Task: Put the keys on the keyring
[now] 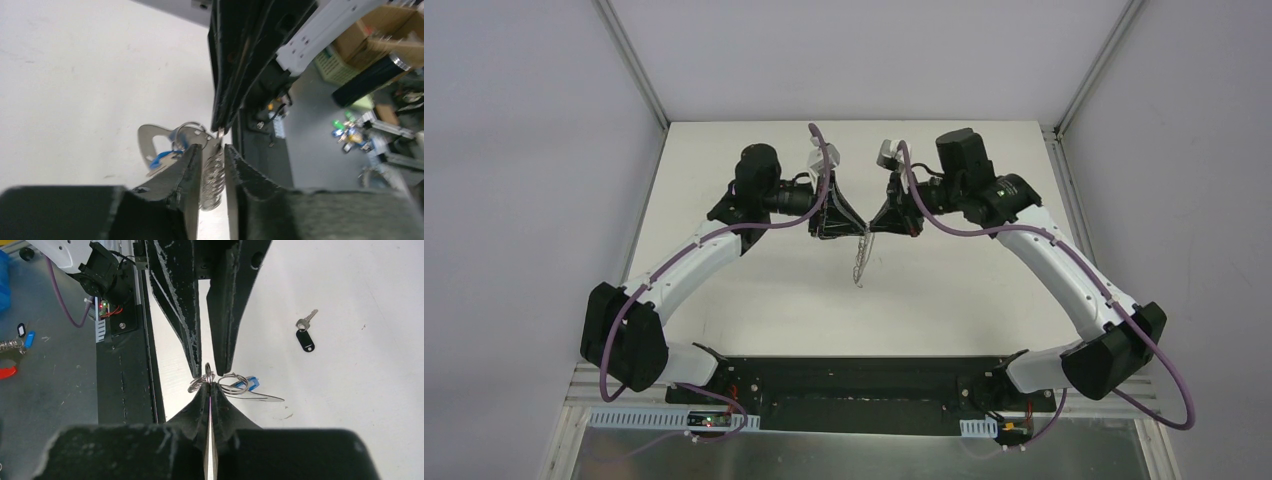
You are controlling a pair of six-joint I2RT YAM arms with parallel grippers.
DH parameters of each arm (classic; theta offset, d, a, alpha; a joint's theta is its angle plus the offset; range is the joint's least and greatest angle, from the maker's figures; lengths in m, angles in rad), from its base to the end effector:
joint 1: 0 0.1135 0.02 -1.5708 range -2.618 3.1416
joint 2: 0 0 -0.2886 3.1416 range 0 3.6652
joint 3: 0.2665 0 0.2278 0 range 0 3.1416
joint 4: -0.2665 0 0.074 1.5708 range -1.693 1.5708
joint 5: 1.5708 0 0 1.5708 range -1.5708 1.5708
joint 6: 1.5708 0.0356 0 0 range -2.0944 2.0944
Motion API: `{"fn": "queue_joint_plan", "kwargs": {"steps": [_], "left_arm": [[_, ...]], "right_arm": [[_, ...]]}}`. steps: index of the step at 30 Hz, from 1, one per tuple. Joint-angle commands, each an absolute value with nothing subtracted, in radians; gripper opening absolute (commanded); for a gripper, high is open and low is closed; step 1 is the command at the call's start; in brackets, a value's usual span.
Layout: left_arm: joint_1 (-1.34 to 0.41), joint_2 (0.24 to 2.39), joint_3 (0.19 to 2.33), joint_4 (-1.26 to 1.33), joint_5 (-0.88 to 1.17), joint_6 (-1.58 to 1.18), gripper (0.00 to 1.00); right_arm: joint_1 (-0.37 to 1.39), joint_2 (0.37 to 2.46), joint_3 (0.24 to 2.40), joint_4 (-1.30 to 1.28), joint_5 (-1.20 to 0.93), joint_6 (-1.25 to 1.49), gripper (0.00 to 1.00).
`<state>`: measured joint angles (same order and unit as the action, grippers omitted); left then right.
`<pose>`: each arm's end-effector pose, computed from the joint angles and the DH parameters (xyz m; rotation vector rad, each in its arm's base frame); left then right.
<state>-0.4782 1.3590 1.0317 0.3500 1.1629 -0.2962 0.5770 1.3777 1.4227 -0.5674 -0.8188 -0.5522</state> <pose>0.2289 -0.1555 0.3838 1.1194 1.3760 -1.4645 0.2093 0.1673 0.4175 -1.4637 1.3923 0.8642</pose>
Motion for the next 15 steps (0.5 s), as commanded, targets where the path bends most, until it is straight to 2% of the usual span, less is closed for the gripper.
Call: {"fn": "queue_joint_plan", "kwargs": {"steps": [1,4,7,15], "left_arm": [[-0.483,1.319,1.115,0.125,1.170,-0.054,0.28],[-0.483,1.313,1.180,-0.070,1.146,0.136,0.37],[-0.485,1.321,1.220,-0.172,1.127,0.242,0.41],[-0.499,1.337,1.241,-0.178,1.129,0.290,0.37]], "right_arm": [[0.623,1.386,1.515,-0.659,-0.742,-0.633,0.00],[0.649,1.402,1.552,-0.700,-0.702,-0.646,0.00],[0.664,1.420,1.577,-0.725,-0.677,-0.648,0.00],[0.680,1.447,1.602,-0.739,-0.656,-0.633,0.00]]}}
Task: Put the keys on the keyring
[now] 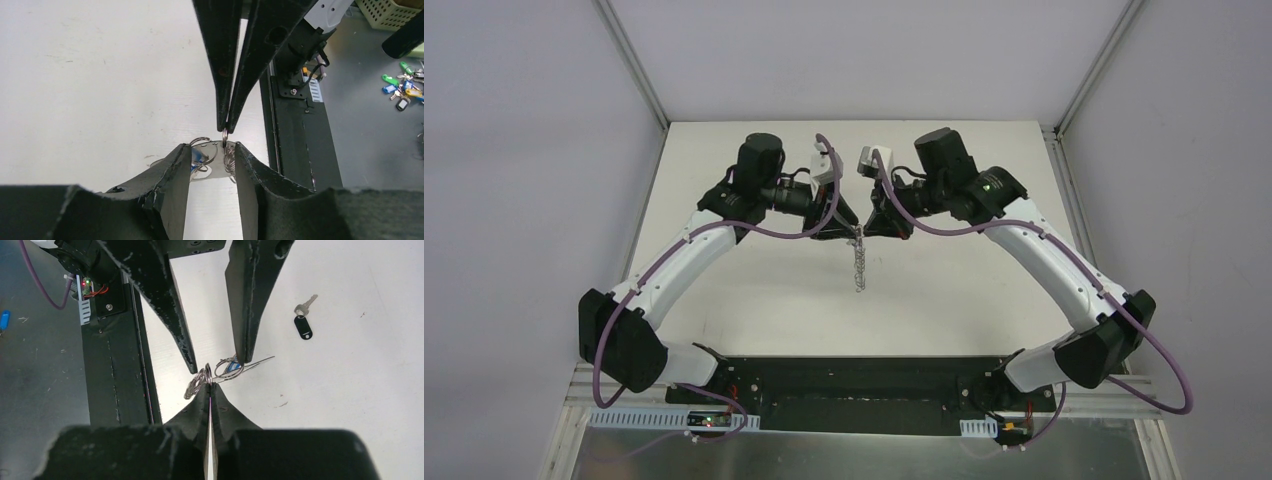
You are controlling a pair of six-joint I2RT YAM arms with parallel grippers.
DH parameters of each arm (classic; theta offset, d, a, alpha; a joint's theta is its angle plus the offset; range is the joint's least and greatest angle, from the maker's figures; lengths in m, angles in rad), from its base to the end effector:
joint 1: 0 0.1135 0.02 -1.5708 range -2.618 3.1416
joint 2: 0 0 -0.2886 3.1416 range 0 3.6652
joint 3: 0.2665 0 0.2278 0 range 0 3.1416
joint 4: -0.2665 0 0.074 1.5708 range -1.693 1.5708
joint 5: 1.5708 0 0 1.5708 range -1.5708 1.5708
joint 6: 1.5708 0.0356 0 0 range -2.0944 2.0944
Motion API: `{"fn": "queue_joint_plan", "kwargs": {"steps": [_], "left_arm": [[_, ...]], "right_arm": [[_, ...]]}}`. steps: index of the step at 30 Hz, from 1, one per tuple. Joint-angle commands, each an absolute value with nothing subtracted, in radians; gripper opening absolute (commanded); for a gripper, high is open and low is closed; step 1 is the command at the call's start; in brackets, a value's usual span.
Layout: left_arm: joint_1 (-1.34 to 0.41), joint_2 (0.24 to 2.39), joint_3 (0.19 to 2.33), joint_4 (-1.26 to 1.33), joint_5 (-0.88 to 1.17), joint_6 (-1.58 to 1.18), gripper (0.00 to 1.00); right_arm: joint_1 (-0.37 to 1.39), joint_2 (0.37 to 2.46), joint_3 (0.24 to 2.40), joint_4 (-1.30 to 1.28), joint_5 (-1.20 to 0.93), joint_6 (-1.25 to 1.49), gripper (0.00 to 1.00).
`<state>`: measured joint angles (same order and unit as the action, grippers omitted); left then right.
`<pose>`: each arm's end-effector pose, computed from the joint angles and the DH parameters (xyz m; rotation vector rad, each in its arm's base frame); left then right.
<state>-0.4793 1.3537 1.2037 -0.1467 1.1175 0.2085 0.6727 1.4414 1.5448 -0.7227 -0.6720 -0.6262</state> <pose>0.2246 -0.1528 0.3956 1.3068 1.3284 -1.2166 0.2037 0.1906 0.4229 -1.5696 1.4428 0.7577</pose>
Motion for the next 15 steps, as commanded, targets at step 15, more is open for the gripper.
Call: {"fn": "queue_joint_plan", "kwargs": {"steps": [15], "left_arm": [[-0.517,1.368,1.261,-0.156,1.156,0.247,0.00]], "right_arm": [[0.679,1.435,1.581,-0.689,-0.670,-0.589,0.00]]}}
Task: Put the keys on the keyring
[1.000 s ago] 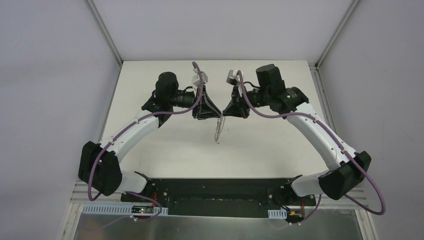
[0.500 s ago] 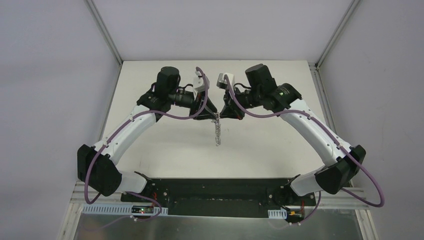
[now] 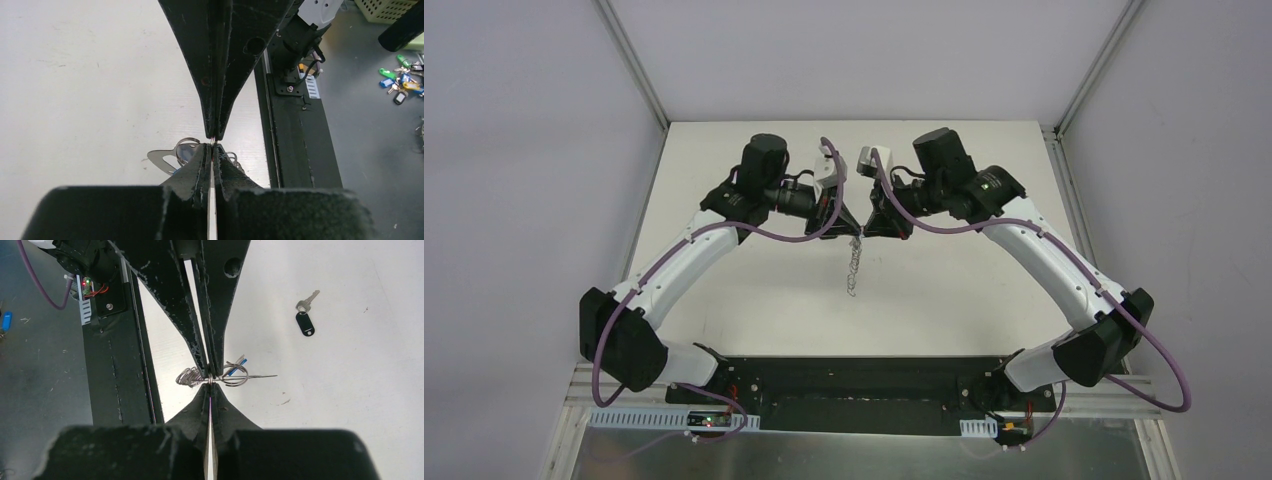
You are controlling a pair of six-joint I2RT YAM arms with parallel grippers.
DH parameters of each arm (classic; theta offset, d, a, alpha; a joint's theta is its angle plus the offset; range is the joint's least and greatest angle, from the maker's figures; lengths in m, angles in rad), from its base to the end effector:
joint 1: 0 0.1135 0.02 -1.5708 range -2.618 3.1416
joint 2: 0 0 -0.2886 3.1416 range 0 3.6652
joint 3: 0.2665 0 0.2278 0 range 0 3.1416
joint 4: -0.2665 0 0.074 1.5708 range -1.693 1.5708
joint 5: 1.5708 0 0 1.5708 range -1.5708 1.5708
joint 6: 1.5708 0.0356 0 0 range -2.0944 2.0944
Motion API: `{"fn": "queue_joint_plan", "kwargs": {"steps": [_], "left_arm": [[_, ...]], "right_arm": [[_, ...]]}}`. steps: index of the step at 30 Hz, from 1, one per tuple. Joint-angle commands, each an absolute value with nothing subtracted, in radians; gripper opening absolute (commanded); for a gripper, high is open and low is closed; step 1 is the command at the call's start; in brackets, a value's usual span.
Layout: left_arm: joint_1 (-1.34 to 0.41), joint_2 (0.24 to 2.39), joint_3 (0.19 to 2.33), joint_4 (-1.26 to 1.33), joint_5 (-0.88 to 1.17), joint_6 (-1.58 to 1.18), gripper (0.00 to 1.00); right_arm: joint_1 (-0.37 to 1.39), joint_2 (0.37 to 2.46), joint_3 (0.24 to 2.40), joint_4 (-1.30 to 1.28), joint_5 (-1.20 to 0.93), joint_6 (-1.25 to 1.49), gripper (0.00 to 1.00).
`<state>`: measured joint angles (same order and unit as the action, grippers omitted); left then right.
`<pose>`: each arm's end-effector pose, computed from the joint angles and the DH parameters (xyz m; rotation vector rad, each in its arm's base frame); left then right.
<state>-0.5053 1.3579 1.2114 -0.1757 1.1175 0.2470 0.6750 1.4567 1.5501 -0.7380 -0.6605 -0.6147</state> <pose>0.2209 -0.1588 0.3945 1.3459 1.3089 -1.2201 0.2065 0.1933 0.4191 -1.5698 1.4814 0.7610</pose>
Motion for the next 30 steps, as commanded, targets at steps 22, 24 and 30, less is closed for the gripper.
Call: {"fn": "queue_joint_plan", "kwargs": {"steps": [22,24,30], "left_arm": [[-0.489,1.366,0.963,0.948,1.089,-0.732,0.00],[-0.489,1.366,0.954,0.951,1.083,-0.735,0.00],[-0.491,1.378,0.933,0.980,1.056,-0.774,0.00]], "right_arm": [[0.437,1.280,1.444,-0.517,-0.974,-0.433,0.35],[0.431,1.279,1.445,-0.513,-1.003,-0.431,0.35],[0.430,1.301,1.445,-0.480,-1.025,-0.396,0.34]]}}
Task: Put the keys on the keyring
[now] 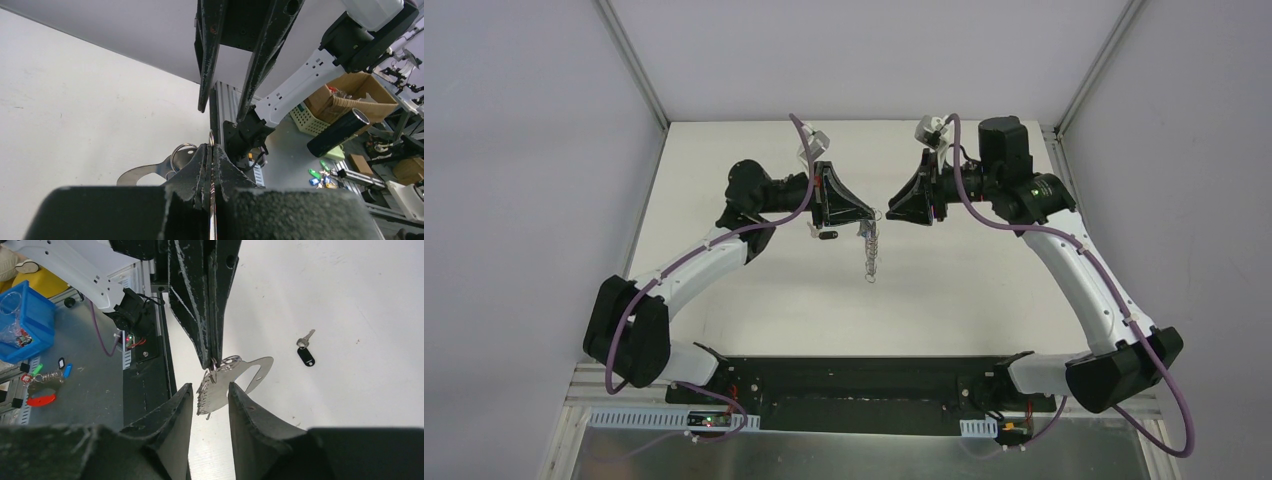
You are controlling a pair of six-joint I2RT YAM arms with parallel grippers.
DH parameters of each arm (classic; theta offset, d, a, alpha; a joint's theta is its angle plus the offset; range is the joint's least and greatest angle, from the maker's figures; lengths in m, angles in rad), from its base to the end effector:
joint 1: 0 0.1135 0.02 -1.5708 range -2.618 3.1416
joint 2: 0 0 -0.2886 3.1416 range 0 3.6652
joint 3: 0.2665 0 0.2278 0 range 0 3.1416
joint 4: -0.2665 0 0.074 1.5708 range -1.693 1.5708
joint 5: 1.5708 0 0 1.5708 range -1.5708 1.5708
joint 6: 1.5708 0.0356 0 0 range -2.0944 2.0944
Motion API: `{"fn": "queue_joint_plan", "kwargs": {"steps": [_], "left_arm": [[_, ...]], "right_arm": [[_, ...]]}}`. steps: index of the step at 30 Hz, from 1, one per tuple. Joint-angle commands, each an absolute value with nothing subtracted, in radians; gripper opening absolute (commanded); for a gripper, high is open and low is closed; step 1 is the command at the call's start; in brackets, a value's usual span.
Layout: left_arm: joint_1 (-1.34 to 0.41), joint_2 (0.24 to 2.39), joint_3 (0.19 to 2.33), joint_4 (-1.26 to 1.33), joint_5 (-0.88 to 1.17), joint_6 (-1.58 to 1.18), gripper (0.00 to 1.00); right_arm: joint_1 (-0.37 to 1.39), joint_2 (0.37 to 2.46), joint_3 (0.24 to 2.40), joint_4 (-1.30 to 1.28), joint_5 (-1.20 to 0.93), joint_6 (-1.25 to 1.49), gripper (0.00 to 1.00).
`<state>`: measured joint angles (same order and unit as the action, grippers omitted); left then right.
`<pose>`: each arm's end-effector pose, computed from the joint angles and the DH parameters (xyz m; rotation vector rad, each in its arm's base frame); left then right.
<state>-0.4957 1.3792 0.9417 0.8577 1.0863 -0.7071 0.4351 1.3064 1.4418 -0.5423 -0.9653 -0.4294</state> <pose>0.2245 -0.1572 0.3950 0.9519 1.2680 -1.5902 0.2060 0.1280 0.4439 -1.3181 1.3750 0.9469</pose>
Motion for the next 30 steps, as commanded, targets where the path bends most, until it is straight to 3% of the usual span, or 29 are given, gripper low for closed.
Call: {"fn": "queue_joint_plan", "kwargs": {"steps": [1,18,30], "left_arm": [[-0.491,1.379,0.931,0.985,1.054,-0.781,0.00],[-0.499,1.383,0.914,1.013,1.031,-0.826,0.00],[-0.502,1.381,0.910,0.986,1.031,-0.797,0.00]], "right_arm": [[0.430,1.305,1.445,-0.474,-1.028,-0.391,0.35],[0.455,1.343,1.419,-0.441,-1.010,-0.382,0.32],[0.486,1.366,1.424,-0.441,-1.033,-0.380,0.08]]}}
